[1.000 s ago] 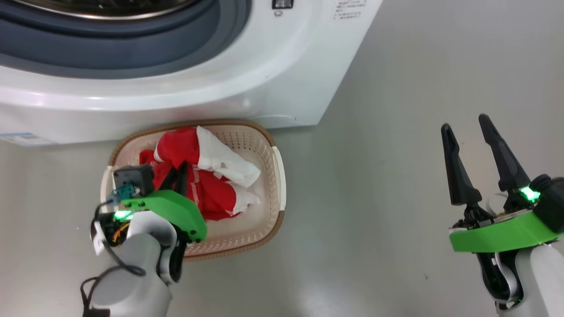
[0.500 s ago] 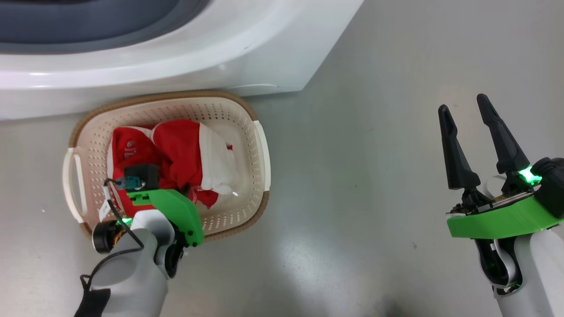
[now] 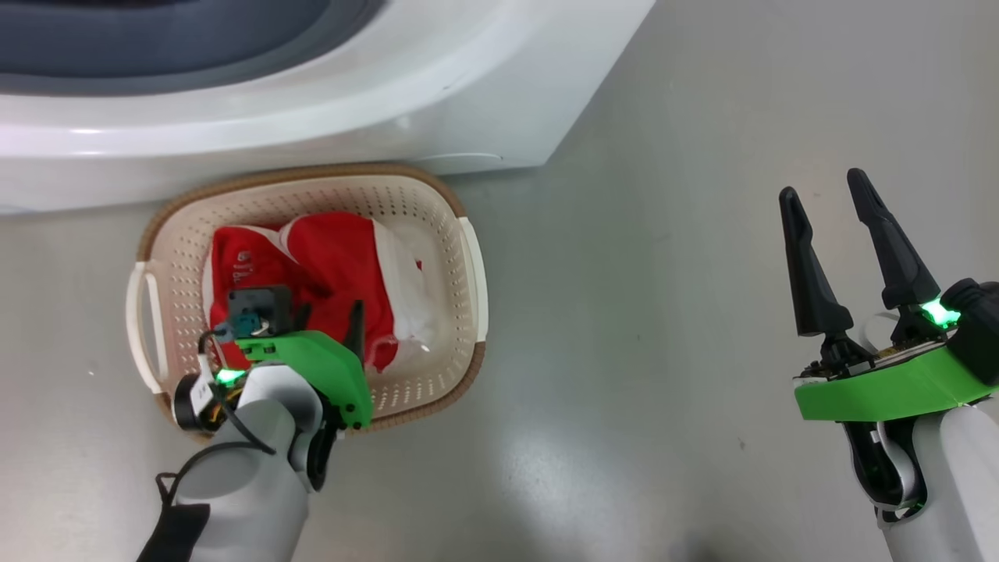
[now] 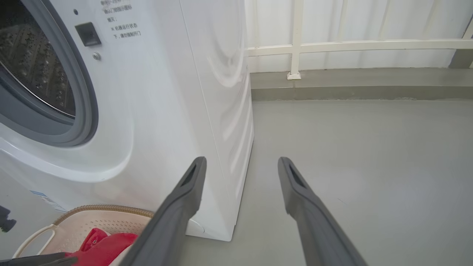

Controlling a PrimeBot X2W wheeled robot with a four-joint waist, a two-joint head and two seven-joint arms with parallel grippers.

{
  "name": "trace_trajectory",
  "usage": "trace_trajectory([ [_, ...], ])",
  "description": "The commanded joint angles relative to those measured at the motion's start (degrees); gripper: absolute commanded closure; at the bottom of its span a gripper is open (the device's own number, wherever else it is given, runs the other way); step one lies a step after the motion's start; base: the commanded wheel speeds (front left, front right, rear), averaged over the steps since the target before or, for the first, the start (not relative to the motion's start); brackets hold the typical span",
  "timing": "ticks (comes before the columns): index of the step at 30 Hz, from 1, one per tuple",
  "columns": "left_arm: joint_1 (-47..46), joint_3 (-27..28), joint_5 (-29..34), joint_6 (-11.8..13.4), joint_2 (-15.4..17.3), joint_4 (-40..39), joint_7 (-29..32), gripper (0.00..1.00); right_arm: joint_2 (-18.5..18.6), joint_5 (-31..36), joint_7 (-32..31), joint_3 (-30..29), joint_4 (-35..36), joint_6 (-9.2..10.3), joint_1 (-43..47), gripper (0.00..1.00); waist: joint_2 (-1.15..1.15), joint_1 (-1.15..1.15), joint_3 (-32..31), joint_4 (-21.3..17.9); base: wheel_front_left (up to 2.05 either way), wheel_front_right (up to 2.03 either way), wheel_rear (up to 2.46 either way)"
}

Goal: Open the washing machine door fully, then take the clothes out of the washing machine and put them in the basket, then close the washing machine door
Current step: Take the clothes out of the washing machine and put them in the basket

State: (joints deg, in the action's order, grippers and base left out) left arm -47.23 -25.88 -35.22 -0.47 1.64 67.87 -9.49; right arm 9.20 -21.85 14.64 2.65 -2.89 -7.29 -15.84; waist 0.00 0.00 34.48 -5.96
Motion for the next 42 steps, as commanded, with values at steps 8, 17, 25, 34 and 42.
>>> trace_trajectory([
  [8, 3.1, -0.6, -0.7, 1.5, 1.2, -3.5, -4.8, 0.00, 0.7, 1.2, 0.4, -0.6, -0.1, -0.20, 2.0, 0.00, 0.00, 0.00, -6.1, 2.2, 0.00, 0.00, 0.00],
  [17, 12.4, 7.0, 2.5, 0.9, 2.4, -27.2, -5.5, 0.00, 0.0, 2.4, 0.4, -1.8, -0.3, -0.20, 4.6, 0.00, 0.00, 0.00, -12.1, 3.8, 0.00, 0.00, 0.00],
  [25, 21.2, 11.0, 10.2, 2.4, 3.6, -44.8, -5.5, 0.00, 0.2, 3.5, 0.4, -2.4, 0.3, -0.20, 6.3, 0.00, 0.00, 0.00, -17.2, 4.8, 0.00, 0.00, 0.00],
  [34, 29.1, 13.8, 16.1, 4.8, 6.0, -57.4, -5.5, 0.00, 0.1, 4.9, 0.4, -4.4, -0.1, -0.20, 8.5, 0.00, 0.00, 0.00, -23.3, 5.6, 0.00, 0.00, 0.00],
  [42, 36.2, 16.1, 16.3, 7.1, 8.1, -62.9, -4.8, 0.00, -1.2, 6.5, 0.4, -7.0, 0.8, -0.20, 11.3, 0.00, 0.00, 0.00, -28.6, 5.8, 0.00, 0.00, 0.00],
])
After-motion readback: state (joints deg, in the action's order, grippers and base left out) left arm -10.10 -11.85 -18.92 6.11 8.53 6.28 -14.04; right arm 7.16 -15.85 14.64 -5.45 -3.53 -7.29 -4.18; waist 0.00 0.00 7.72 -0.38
